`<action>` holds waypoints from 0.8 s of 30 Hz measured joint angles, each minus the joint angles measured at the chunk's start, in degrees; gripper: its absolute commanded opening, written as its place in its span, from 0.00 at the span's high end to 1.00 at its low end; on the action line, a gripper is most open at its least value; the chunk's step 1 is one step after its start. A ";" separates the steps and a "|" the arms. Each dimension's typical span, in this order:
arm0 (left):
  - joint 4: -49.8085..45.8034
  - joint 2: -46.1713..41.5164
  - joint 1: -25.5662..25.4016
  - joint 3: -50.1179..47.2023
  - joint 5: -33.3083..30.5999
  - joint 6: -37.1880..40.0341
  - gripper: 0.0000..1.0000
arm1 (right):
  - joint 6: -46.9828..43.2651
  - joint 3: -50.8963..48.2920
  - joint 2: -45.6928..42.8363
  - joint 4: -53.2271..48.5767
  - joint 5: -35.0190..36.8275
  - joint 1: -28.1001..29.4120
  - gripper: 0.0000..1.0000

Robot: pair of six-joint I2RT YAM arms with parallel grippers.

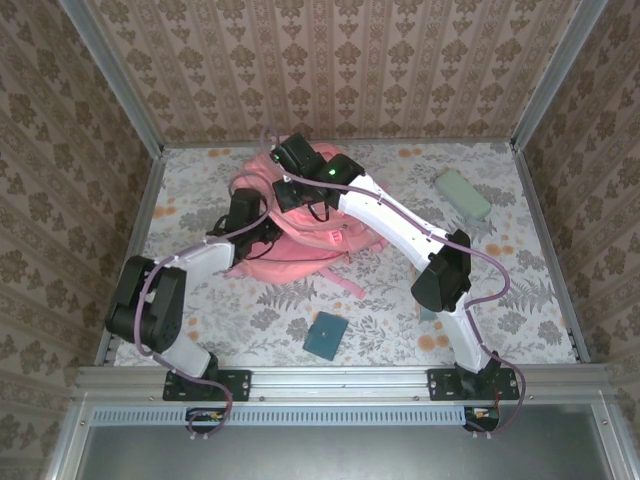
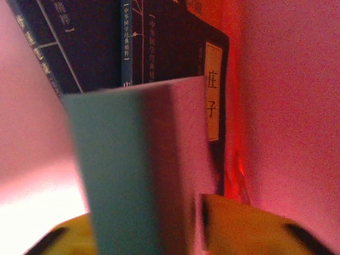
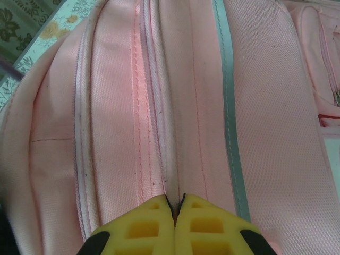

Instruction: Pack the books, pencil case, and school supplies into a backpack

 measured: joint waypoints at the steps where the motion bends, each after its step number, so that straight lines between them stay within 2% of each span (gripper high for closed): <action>1: -2.16 0.55 -0.13 1.68 -0.59 0.72 0.26 | 0.04 0.00 0.00 0.00 0.00 0.00 1.00; 5: -12.00 0.63 -0.33 7.02 -3.98 4.50 0.11 | 0.17 -0.02 -0.37 0.35 0.07 -0.22 1.00; 9: -20.57 -0.52 -0.04 9.25 -6.75 8.11 0.06 | 0.31 -1.92 -1.75 0.90 -0.11 -0.74 1.00; 14: -29.29 -4.63 1.18 9.35 -9.49 11.69 0.04 | 0.39 -3.76 -2.25 2.01 -0.37 -0.81 1.00; 15: -30.38 -5.99 1.68 9.03 -9.77 12.37 0.00 | 0.42 -4.17 -2.36 2.40 -0.37 -0.87 0.99; 17: -32.79 -9.03 2.86 7.98 -10.40 13.46 0.00 | 0.57 -5.29 -2.82 3.34 -0.52 -0.96 0.93; 20: -36.26 -15.08 5.57 5.20 -10.97 15.02 0.00 | 1.14 -7.39 -3.93 4.59 -0.59 -1.05 0.70; 24: -40.13 -24.02 12.52 1.42 -10.69 17.16 0.00 | 1.75 -10.99 -5.62 6.64 -1.20 -1.11 0.62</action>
